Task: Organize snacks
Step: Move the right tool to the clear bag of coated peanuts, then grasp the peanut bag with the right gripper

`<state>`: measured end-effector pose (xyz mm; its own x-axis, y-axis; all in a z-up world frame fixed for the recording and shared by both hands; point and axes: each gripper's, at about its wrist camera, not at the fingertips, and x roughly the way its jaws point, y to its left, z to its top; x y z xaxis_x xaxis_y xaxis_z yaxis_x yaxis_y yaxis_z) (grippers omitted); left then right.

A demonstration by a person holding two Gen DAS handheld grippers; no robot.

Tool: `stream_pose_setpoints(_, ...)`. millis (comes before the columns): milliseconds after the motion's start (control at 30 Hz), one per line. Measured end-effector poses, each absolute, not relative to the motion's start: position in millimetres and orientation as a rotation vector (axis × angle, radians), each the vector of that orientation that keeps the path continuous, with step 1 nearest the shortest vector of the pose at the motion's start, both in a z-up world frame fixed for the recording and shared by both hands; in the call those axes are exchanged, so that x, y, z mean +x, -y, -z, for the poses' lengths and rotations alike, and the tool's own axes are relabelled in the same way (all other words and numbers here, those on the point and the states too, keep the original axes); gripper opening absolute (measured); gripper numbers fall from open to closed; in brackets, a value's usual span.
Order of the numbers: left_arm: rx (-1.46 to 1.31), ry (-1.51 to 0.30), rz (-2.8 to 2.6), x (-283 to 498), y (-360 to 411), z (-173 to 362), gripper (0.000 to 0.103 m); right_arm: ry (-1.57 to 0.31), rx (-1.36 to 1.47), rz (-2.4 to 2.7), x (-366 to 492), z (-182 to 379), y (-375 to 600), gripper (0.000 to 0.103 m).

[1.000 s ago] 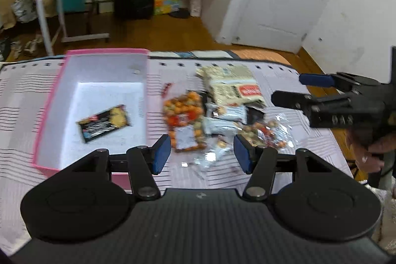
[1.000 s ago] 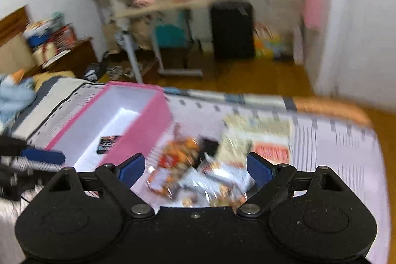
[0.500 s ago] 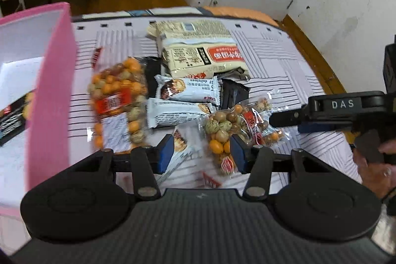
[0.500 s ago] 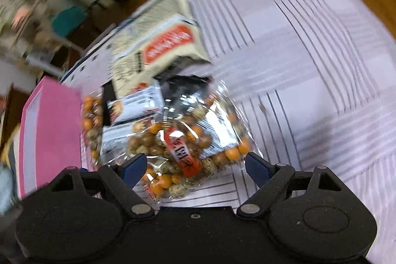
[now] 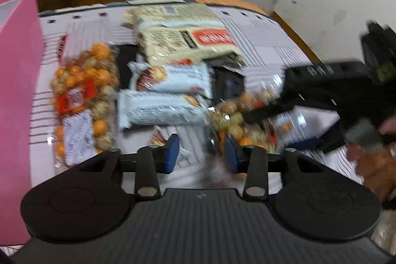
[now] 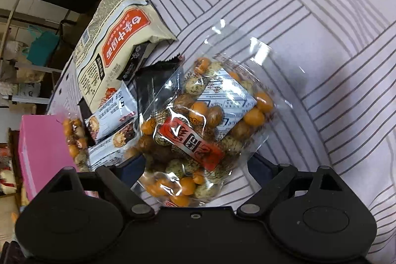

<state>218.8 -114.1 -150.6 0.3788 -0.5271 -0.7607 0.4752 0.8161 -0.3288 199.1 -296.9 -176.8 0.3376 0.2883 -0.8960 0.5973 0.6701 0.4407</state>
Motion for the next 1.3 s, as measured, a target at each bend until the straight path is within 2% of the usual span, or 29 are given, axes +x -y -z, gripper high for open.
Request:
stream_pose_setpoints(233, -0.061, -1.069, 0.75, 208, 122, 157, 0.033, -1.221, 0.808, 0.326, 188, 168, 316, 0.093)
stream_pose_setpoints(400, -0.003, -1.007, 0.738, 211, 127, 141, 0.032, -1.183, 0.926, 0.355, 185, 171, 338, 0.093)
stream_pose_setpoints(567, 0.136, -0.93, 0.818, 222, 154, 133, 0.033, -1.168, 0.877, 0.35, 192, 169, 338, 0.093)
stream_pose_setpoints(700, 0.205, -0.91, 0.878, 229, 177, 148, 0.037, -1.162, 0.873, 0.344, 195, 175, 333, 0.098)
stream_pose_setpoints(833, 0.112, -0.962, 0.938, 231, 175, 157, 0.036, -1.174, 0.834, 0.312, 198, 175, 324, 0.101)
stream_pose_setpoints(967, 0.019, -1.096, 0.999, 225, 169, 168, 0.033, -1.24, 0.627, 0.276, 206, 175, 297, 0.101)
stream_pose_setpoints(1100, -0.057, -1.135, 0.954, 225, 165, 174, 0.034, -1.264, 0.478, 0.251, 207, 174, 281, 0.095)
stream_pose_setpoints(1233, -0.144, -1.204, 0.919, 227, 163, 184, 0.044, -1.255, 0.457, 0.247, 205, 173, 280, 0.092)
stream_pose_setpoints(1300, -0.13, -1.175, 0.919, 219, 163, 184, 0.046, -1.251, 0.449, 0.246, 201, 172, 278, 0.091)
